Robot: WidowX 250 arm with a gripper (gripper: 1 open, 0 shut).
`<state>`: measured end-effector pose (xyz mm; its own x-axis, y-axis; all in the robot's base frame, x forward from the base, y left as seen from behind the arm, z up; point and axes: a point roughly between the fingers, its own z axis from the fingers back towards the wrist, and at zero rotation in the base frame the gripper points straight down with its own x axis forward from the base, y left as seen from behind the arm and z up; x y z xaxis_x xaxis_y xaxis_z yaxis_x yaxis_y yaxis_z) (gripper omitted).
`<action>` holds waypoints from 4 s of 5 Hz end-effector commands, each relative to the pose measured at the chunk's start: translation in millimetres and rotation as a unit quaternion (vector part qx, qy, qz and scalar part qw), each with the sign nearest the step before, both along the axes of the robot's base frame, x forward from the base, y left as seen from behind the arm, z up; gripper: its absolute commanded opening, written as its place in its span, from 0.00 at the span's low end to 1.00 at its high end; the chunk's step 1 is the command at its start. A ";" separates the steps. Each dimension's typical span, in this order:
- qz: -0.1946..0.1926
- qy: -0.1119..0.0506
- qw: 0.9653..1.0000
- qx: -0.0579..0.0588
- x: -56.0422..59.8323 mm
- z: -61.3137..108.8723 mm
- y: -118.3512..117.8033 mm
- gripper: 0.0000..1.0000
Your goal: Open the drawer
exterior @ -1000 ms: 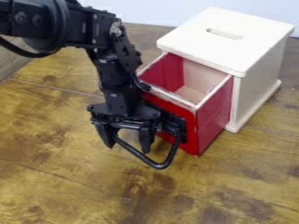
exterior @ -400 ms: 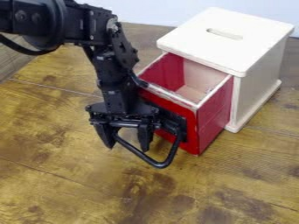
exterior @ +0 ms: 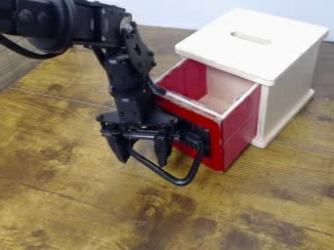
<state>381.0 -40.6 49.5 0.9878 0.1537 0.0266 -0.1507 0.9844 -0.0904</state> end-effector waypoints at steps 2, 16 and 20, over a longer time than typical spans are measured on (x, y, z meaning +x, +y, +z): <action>0.012 -0.036 0.999 -0.018 12.5 21.8 -2.3 1.00; 0.009 -0.024 0.999 -0.038 -1.0 38.2 -23.2 1.00; 0.018 -0.022 0.999 -0.041 9.8 37.7 -24.8 1.00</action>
